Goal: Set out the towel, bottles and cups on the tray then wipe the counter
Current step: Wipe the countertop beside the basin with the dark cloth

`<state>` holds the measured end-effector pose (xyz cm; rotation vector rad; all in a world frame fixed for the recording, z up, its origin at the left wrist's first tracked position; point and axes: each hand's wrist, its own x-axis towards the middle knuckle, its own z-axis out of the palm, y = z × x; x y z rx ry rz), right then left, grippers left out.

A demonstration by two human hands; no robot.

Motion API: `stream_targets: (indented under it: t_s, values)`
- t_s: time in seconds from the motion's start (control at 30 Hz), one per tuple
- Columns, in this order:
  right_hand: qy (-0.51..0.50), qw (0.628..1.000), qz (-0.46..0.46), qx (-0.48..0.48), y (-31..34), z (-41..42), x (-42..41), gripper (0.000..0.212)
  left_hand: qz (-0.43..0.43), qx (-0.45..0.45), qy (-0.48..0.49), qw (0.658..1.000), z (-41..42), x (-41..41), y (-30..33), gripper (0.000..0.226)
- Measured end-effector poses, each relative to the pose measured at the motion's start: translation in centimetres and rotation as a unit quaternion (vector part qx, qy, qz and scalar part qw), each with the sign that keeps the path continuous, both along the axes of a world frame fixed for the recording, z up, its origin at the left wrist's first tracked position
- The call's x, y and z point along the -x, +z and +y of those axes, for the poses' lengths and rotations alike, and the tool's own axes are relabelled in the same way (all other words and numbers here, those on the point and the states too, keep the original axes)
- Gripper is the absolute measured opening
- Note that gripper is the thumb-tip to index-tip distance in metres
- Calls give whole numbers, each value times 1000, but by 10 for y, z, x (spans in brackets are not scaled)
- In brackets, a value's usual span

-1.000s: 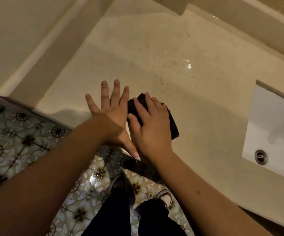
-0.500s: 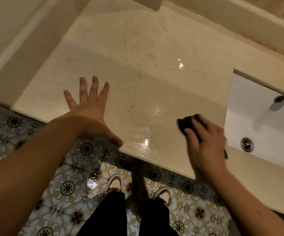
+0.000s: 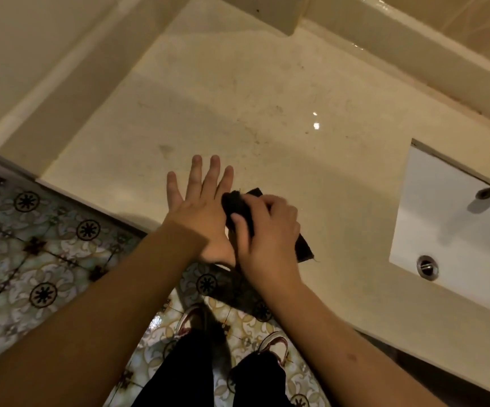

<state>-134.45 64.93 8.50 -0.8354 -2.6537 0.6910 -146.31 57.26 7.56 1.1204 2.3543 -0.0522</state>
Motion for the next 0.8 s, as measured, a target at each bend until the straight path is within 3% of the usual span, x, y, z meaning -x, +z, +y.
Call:
stream_targets:
  t_s: [0.23,0.47,0.6,0.7,0.8]
  values:
    - [-1,998,-37,-51,-18,31,-37,31,-5,0,11,1000,3,1,-2,179]
    - [-152,984,-85,-42,-5,130,-104,32,-15,-3,2,1000,2,1,3,175]
    - [-184,978,-90,-22,18,165,-105,36,-15,2,18,1000,4,0,5,179]
    - [-145,989,1,10,33,131,-77,35,-13,-10,26,1000,4,0,2,181]
    - [-32,999,0,38,25,81,-39,36,-23,-33,31,999,1,1,1,180]
